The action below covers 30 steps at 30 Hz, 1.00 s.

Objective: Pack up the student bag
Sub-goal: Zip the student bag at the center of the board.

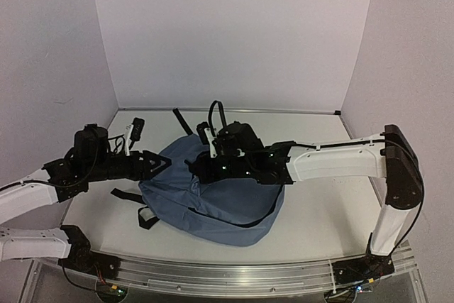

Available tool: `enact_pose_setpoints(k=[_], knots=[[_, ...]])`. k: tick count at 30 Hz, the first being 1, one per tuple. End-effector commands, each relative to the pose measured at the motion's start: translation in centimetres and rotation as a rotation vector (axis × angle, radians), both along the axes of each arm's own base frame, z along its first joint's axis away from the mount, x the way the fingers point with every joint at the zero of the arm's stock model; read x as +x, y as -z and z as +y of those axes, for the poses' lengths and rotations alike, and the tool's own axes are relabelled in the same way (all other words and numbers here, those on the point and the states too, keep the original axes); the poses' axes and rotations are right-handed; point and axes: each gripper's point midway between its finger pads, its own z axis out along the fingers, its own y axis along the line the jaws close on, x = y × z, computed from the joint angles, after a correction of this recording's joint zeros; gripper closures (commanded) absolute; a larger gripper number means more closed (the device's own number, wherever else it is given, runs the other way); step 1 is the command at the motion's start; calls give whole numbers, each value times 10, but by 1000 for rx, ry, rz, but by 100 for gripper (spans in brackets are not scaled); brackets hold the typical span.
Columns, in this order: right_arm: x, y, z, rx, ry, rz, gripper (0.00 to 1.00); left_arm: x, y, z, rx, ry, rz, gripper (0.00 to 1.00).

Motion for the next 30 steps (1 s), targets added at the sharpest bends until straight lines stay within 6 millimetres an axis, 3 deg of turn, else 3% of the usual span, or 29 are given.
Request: enact_pose_setpoints(k=[1,5,15,20,30], knots=[[11,-54,4,150,37,-46,100,3,-11,-24,32,41,-159,40],[13,-52,4,152,51,-34,100,-4,-6,-35,42,60,-178,50],[13,-59,3,166,52,-35,100,-17,21,-53,74,83,-133,65],[13,-60,3,169,50,-33,100,-22,36,-67,116,112,-109,67],[13,-57,3,165,50,-29,100,-20,48,-73,151,105,-98,71]])
